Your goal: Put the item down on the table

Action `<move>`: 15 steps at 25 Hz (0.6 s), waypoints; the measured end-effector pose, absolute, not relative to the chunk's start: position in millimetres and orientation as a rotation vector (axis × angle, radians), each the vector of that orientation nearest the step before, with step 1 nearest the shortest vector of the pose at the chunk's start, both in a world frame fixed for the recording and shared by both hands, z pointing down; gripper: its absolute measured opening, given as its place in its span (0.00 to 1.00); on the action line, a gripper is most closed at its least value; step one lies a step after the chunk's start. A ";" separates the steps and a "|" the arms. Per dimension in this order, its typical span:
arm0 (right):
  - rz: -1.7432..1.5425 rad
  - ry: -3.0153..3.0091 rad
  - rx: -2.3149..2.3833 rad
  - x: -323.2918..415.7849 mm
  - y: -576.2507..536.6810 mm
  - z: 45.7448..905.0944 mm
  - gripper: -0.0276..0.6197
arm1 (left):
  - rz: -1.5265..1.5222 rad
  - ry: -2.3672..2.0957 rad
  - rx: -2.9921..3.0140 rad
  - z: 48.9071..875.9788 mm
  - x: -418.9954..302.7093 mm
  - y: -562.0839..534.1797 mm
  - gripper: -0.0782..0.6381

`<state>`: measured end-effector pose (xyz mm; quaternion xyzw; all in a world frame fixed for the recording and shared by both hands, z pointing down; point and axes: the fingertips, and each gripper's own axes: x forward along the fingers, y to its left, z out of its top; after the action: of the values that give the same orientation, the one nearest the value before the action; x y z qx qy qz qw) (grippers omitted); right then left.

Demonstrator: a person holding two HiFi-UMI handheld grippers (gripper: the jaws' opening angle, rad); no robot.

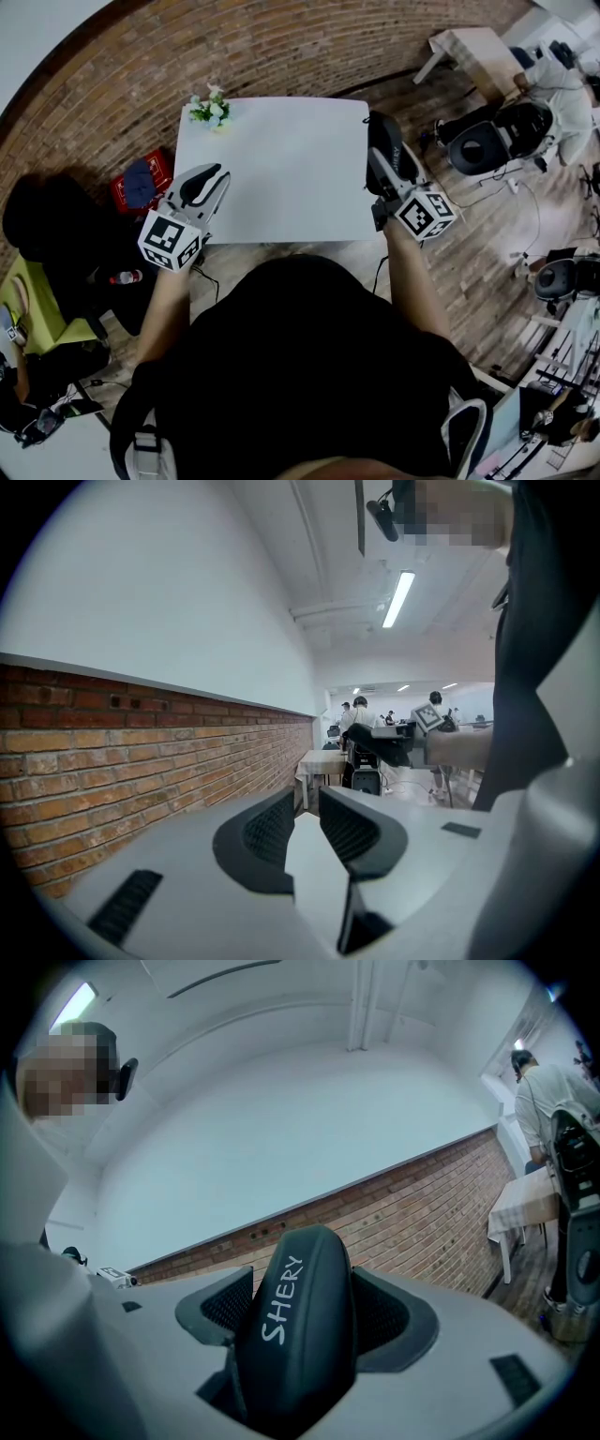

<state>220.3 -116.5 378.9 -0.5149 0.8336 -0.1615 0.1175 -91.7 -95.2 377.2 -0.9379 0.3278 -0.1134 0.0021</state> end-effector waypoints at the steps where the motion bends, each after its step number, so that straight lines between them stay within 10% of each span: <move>1: -0.475 2.441 -1.504 222.4 -118.3 379.8 0.57 | -0.357 1.033 -2.942 377.6 -90.0 -96.0 0.23; 15: -0.500 2.449 -1.446 241.8 -142.1 388.7 0.57 | -0.379 1.088 -2.912 379.3 -67.8 -104.4 0.22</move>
<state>241.8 -142.1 388.7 -0.4966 0.8413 -0.1718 0.1267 -67.8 -104.4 379.3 -0.9299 0.3473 -0.1211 0.0049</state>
